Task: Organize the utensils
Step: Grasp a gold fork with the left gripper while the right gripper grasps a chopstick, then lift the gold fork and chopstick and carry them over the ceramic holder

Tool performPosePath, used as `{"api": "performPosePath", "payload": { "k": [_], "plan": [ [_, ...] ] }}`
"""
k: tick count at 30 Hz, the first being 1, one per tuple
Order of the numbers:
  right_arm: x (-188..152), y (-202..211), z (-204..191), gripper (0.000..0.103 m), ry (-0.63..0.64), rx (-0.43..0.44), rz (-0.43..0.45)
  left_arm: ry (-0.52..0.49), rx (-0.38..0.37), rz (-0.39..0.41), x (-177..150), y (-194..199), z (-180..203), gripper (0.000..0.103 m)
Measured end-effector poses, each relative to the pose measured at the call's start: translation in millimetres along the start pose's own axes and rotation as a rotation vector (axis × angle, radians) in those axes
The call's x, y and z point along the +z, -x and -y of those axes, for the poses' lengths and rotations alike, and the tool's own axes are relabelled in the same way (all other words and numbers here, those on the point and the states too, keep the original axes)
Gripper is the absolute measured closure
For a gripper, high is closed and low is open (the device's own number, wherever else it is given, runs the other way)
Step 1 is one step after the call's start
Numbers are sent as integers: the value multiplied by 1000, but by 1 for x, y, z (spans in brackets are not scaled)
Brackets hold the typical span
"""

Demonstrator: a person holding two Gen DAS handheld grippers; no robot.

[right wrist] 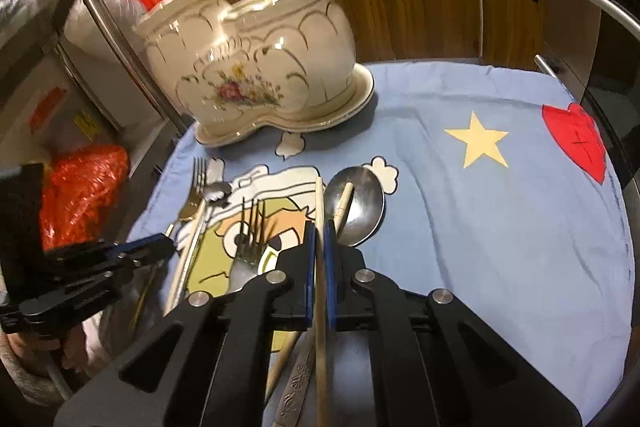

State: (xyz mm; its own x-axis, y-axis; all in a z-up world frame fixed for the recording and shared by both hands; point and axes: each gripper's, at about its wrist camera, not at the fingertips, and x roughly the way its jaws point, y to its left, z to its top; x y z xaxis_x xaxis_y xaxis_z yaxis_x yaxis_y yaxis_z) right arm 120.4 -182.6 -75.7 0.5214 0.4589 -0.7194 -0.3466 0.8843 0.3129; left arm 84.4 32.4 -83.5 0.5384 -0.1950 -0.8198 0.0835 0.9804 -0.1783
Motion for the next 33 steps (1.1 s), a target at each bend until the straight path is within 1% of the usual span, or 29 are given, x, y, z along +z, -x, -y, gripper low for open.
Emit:
{"api": "performPosePath", "payload": {
  "k": [6, 13, 23, 28, 33],
  "plan": [
    [1, 20, 5, 99, -19, 18, 47, 12, -20, 24, -1, 7, -2, 97],
    [5, 36, 3, 99, 2, 20, 96, -8, -26, 85, 2, 31, 1, 97],
    [20, 61, -3, 99, 9, 47, 177, -31, -53, 197, 15, 78, 3, 97],
    [28, 75, -7, 99, 22, 63, 233, -52, -45, 253, 20, 98, 6, 97],
    [42, 86, -10, 99, 28, 82, 307, -69, -32, 318, 29, 119, 7, 97]
  ]
}}
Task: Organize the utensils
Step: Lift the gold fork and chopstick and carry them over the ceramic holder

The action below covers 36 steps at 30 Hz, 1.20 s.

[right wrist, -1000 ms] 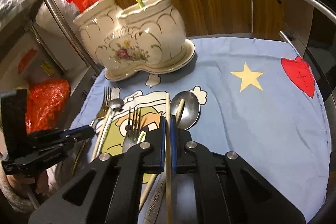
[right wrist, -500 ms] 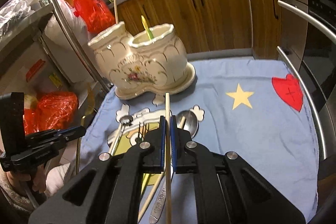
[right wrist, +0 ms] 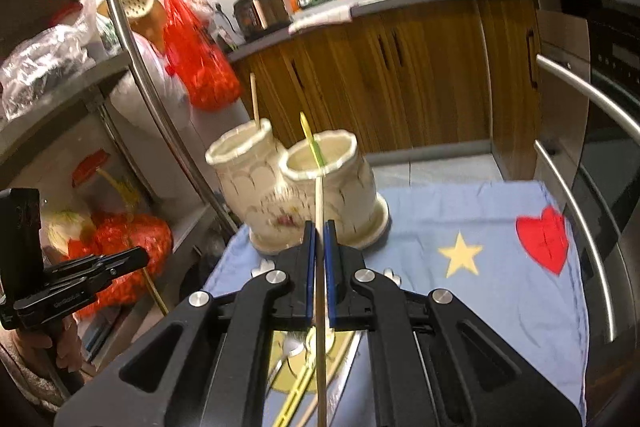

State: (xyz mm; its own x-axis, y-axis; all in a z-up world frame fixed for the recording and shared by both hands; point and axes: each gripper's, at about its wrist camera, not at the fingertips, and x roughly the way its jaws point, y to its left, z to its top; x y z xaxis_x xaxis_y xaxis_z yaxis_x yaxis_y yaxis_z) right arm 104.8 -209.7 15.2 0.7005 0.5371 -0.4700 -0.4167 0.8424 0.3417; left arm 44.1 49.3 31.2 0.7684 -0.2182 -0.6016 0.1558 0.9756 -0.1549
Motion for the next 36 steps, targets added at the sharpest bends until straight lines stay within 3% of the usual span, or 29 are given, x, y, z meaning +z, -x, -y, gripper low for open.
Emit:
{"api": "performPosePath", "payload": {
  "k": [11, 22, 27, 36],
  "plan": [
    [68, -19, -5, 99, -3, 4, 203, -3, -107, 150, 88, 36, 1, 97],
    [124, -59, -11, 98, 21, -3, 358, -43, -46, 259, 168, 14, 9, 97],
    [137, -85, -9, 98, 22, -14, 398, -43, -1, 249, 178, -15, 6, 97],
    [143, -113, 1, 99, 38, -55, 436, -30, 16, 187, 168, -57, -11, 97]
  ]
}}
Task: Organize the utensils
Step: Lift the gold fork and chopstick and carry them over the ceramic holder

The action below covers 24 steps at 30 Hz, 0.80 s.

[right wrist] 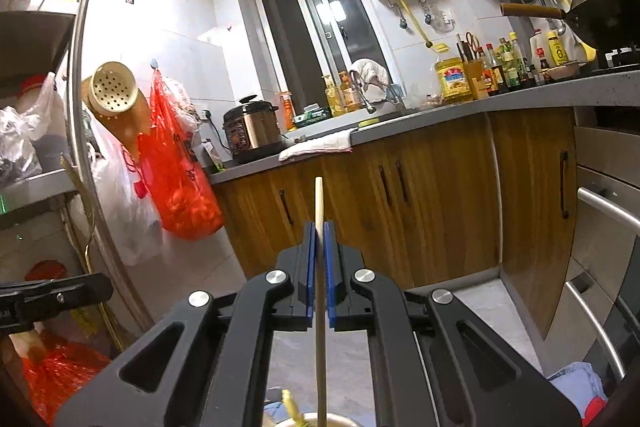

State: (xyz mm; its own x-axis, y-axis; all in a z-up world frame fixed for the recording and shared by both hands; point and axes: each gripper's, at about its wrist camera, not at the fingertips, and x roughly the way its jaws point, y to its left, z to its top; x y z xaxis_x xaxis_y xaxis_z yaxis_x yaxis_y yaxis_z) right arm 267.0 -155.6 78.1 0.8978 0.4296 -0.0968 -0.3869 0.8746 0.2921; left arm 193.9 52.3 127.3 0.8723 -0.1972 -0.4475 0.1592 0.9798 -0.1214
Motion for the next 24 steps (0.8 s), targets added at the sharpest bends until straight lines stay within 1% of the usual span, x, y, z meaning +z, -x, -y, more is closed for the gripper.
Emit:
{"api": "performPosePath", "payload": {
  "k": [6, 13, 20, 24],
  "plan": [
    [-12, -10, 4, 98, 24, -37, -9, -4, 1, -24, -9, -11, -3, 97],
    [-28, -12, 3, 98, 65, -36, -38, 6, 4, -59, -25, -22, -7, 97],
    [-49, 5, 8, 98, 86, -14, -89, 15, -3, -95, -41, -25, -10, 97],
    [-58, 15, 16, 98, 69, -11, -118, 22, 2, -112, -50, -24, -13, 97]
  ]
}}
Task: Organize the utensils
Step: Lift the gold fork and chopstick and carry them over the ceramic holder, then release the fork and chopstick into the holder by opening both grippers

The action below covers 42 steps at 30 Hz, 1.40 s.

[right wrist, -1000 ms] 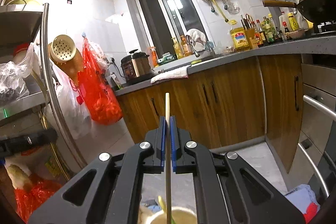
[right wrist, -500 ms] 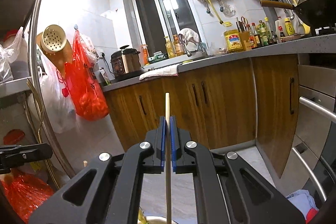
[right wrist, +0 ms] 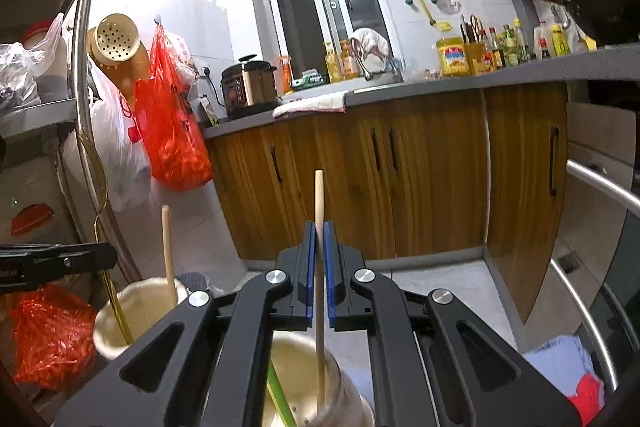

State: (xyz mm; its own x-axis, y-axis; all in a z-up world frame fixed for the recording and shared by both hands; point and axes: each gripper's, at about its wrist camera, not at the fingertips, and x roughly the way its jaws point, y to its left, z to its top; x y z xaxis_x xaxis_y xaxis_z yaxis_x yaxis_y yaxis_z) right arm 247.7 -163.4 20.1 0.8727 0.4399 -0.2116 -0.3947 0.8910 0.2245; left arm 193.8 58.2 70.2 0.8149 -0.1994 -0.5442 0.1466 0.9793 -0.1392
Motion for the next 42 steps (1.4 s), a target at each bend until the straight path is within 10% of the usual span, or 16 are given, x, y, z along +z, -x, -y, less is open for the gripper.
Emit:
{"api": "performPosePath", "payload": {
  "k": [29, 42],
  "plan": [
    [-4, 16, 16, 97, -81, 54, -98, 4, 6, -61, -18, -8, -1, 97],
    [3, 60, 18, 51, -122, 64, -135, 20, 25, -41, -24, 14, 4, 76]
  ]
}}
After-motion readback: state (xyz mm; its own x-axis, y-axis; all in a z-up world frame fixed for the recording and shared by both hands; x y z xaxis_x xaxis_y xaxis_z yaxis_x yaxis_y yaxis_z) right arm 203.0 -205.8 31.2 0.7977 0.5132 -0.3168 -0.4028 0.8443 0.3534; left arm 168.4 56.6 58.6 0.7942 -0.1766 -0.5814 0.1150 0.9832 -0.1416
